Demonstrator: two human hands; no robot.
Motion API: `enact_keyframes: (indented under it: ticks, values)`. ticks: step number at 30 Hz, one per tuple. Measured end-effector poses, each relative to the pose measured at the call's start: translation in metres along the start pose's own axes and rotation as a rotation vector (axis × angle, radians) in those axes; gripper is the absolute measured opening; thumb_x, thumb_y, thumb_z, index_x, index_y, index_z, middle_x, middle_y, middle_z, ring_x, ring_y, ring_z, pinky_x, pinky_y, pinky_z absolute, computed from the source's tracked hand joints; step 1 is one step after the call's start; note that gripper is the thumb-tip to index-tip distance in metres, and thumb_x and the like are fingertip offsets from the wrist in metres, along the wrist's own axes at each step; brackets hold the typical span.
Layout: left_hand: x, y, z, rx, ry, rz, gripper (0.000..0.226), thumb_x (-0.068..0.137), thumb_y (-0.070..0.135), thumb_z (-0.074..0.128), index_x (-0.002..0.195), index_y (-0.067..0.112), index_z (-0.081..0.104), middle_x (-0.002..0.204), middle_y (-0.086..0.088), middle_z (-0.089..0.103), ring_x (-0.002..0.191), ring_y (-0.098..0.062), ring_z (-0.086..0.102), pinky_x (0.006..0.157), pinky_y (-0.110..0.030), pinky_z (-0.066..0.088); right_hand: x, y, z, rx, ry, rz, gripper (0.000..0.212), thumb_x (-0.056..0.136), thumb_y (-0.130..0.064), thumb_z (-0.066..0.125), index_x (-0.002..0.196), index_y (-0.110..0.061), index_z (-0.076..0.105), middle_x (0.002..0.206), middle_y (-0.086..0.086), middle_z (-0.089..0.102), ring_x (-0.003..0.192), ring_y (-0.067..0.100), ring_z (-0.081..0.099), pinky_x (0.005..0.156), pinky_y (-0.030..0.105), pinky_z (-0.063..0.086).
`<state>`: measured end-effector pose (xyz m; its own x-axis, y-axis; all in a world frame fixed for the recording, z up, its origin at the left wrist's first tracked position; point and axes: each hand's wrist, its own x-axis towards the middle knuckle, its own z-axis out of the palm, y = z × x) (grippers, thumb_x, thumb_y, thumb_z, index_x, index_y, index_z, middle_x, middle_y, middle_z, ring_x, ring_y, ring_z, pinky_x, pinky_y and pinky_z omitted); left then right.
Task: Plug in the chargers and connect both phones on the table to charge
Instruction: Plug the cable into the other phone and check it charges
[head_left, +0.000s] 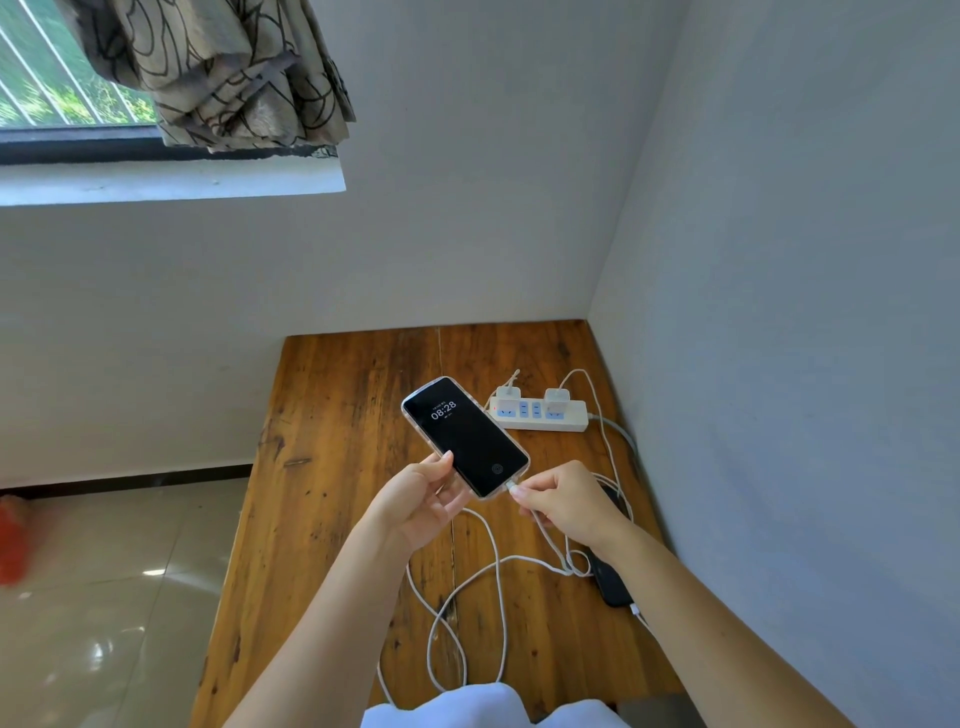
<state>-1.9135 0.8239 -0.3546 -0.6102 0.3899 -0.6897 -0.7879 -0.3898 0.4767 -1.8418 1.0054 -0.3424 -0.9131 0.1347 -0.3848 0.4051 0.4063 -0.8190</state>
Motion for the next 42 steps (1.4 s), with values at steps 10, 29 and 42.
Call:
enact_keyframes:
  ticks: [10, 29, 42]
  values:
    - [0.0023, 0.0002, -0.0019, 0.027, 0.004, -0.001, 0.027, 0.093, 0.005, 0.051, 0.119, 0.010, 0.059, 0.107, -0.014, 0.072, 0.099, -0.027, 0.069, 0.062, -0.032, 0.058, 0.0013, 0.0037, 0.0034, 0.008, -0.007, 0.030, 0.016, 0.088, -0.029, 0.064, 0.073, -0.030, 0.072, 0.069, -0.012, 0.070, 0.075, 0.012, 0.067, 0.073, 0.026, 0.054]
    - [0.0022, 0.0012, -0.0002, 0.047, 0.042, -0.021, 0.029, 0.092, 0.006, 0.054, 0.121, 0.010, 0.057, 0.117, -0.016, 0.067, 0.106, -0.029, 0.066, 0.066, -0.032, 0.058, -0.0009, 0.0005, 0.0039, -0.016, -0.020, 0.045, 0.021, 0.088, -0.030, 0.064, 0.070, -0.026, 0.072, 0.071, -0.007, 0.071, 0.074, 0.014, 0.066, 0.068, 0.024, 0.051]
    - [-0.0039, 0.0018, 0.0073, 0.052, 0.067, -0.035, 0.029, 0.095, 0.007, 0.048, 0.123, 0.008, 0.056, 0.120, -0.018, 0.066, 0.113, -0.029, 0.061, 0.052, -0.026, 0.058, -0.0035, -0.0016, 0.0045, -0.014, -0.021, 0.062, 0.021, 0.088, -0.028, 0.063, 0.070, -0.022, 0.074, 0.067, -0.007, 0.069, 0.068, 0.011, 0.064, 0.066, 0.026, 0.048]
